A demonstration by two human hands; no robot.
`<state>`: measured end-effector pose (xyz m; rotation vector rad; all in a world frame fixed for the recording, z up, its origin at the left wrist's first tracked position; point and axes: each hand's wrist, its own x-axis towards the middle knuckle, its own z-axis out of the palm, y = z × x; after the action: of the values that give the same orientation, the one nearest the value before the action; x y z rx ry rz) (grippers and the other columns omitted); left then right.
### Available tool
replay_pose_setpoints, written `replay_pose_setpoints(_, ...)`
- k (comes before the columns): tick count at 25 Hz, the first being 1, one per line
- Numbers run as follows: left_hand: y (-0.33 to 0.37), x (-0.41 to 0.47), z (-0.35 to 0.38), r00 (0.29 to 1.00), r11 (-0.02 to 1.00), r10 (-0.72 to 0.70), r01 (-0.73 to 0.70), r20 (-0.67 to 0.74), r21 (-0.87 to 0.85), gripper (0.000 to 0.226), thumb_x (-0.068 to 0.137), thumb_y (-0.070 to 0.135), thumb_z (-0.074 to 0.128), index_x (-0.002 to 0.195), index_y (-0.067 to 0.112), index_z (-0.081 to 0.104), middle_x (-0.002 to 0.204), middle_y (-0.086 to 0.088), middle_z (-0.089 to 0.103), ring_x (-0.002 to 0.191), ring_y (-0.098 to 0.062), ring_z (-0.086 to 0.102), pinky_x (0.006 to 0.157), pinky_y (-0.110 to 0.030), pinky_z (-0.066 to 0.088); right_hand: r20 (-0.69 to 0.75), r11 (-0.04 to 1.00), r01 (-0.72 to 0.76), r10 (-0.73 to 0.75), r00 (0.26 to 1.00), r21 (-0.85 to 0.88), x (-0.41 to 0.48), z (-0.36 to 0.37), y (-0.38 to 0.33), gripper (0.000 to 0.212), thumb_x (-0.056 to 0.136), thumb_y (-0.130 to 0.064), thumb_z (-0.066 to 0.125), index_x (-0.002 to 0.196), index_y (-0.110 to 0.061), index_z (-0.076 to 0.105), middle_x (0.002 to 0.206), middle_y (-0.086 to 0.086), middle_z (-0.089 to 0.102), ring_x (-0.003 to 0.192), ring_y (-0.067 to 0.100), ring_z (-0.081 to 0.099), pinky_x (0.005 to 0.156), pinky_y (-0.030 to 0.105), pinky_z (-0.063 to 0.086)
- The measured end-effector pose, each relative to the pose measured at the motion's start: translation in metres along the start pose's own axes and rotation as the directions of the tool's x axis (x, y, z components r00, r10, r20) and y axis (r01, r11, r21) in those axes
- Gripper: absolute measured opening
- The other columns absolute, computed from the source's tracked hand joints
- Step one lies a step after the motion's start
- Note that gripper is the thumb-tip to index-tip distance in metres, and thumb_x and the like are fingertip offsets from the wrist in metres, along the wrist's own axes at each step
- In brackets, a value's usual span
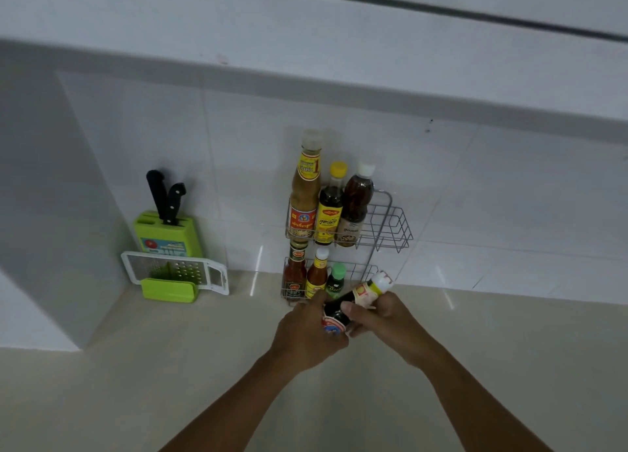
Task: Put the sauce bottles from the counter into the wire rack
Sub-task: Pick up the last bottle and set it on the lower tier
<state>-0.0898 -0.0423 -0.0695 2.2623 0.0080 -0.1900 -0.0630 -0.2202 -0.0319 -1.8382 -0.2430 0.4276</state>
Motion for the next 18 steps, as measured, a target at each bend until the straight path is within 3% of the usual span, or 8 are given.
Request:
replay_pose_setpoints(3, -0.014, 0.012, 0.006, 0.993, 0.992, 0.017, -0.002, 0.117, -0.127, 0.063, 0.065, 0.030, 0.078, 0.116, 0.035, 0.040, 0.109, 0.005, 0.063, 0.097, -0.014, 0.068, 0.078, -0.033, 0.061, -0.169, 0.993, 0.016, -0.036, 0.985, -0.118, 0.012, -0.018, 0.020, 0.025, 0.085, -0.031, 0.080, 0.100, -0.011, 0.076, 0.092, 0.007, 0.080, 0.088, 0.021, 0.078, 0.081, 0.048, 0.063)
replay_pose_setpoints(4, -0.024, 0.017, 0.005, 0.992, 0.988, 0.020, 0.000, 0.126, -0.157, 0.066, 0.068, 0.025, 0.079, 0.121, 0.033, 0.039, 0.116, 0.007, 0.060, 0.106, -0.014, 0.064, 0.081, -0.030, 0.058, -0.249, 0.981, 0.007, -0.056, 0.967, -0.192, 0.018, -0.026, 0.025, 0.025, 0.081, -0.036, 0.082, 0.095, -0.016, 0.078, 0.088, 0.003, 0.080, 0.085, 0.017, 0.077, 0.079, 0.041, 0.064)
replay_pose_setpoints(6, -0.046, 0.029, -0.001, 0.995, 0.986, -0.030, 0.045, 0.097, -0.158, 0.071, 0.076, 0.019, 0.075, 0.135, 0.027, 0.037, 0.131, 0.008, 0.049, 0.122, -0.013, 0.053, 0.088, -0.020, 0.046, -0.421, 0.948, -0.035, -0.107, 0.901, -0.316, 0.028, -0.040, 0.028, 0.017, 0.078, -0.036, 0.084, 0.084, -0.021, 0.077, 0.076, -0.007, 0.077, 0.075, 0.003, 0.073, 0.068, 0.015, 0.056)
replay_pose_setpoints(8, -0.065, 0.042, -0.007, 0.984, 0.963, -0.162, 0.173, 0.066, -0.208, 0.066, 0.084, 0.012, 0.067, 0.141, 0.019, 0.035, 0.138, 0.001, 0.048, 0.117, -0.009, 0.049, 0.078, -0.016, 0.044, -0.511, 0.929, -0.032, -0.174, 0.842, -0.369, 0.040, -0.048, 0.027, 0.013, 0.079, -0.024, 0.085, 0.080, -0.024, 0.072, 0.070, -0.018, 0.068, 0.067, -0.012, 0.066, 0.058, 0.001, 0.044)
replay_pose_setpoints(11, -0.082, 0.058, -0.014, 0.948, 0.918, -0.316, 0.313, 0.029, -0.245, 0.069, 0.089, 0.012, 0.062, 0.149, 0.017, 0.029, 0.152, -0.007, 0.042, 0.118, -0.014, 0.051, 0.085, -0.022, 0.043, -0.521, 0.938, -0.012, -0.181, 0.834, -0.346, 0.059, -0.052, 0.034, 0.021, 0.080, -0.011, 0.083, 0.091, -0.022, 0.069, 0.074, -0.022, 0.063, 0.066, -0.026, 0.059, 0.058, -0.003, 0.042)
replay_pose_setpoints(14, -0.085, 0.072, -0.014, 0.926, 0.896, -0.376, 0.373, 0.036, -0.240, 0.080, 0.091, 0.018, 0.060, 0.157, 0.017, 0.015, 0.159, -0.009, 0.033, 0.140, -0.025, 0.043, 0.094, -0.023, 0.038, -0.500, 0.938, -0.076, -0.110, 0.859, -0.337, 0.082, -0.051, 0.049, 0.023, 0.078, -0.014, 0.085, 0.084, -0.028, 0.068, 0.072, -0.019, 0.066, 0.062, -0.020, 0.062, 0.056, 0.002, 0.047)
replay_pose_setpoints(16, -0.080, 0.080, -0.013, 0.925, 0.891, -0.379, 0.374, 0.035, -0.255, 0.081, 0.092, 0.020, 0.059, 0.158, 0.018, 0.012, 0.160, -0.009, 0.033, 0.142, -0.026, 0.041, 0.097, -0.024, 0.037, -0.465, 0.927, -0.107, -0.079, 0.882, -0.360, 0.097, -0.049, 0.060, 0.027, 0.077, -0.015, 0.085, 0.073, -0.033, 0.065, 0.069, -0.014, 0.069, 0.059, -0.014, 0.064, 0.053, 0.005, 0.048)
replay_pose_setpoints(18, -0.075, 0.086, -0.012, 0.936, 0.904, -0.351, 0.345, 0.025, -0.252, 0.077, 0.092, 0.022, 0.058, 0.157, 0.021, 0.017, 0.156, -0.006, 0.040, 0.138, -0.025, 0.045, 0.096, -0.025, 0.040, -0.445, 0.910, -0.142, -0.051, 0.894, -0.391, 0.111, -0.048, 0.070, 0.016, 0.077, -0.020, 0.086, 0.075, -0.026, 0.071, 0.073, -0.002, 0.075, 0.062, -0.004, 0.066, 0.051, 0.009, 0.047)
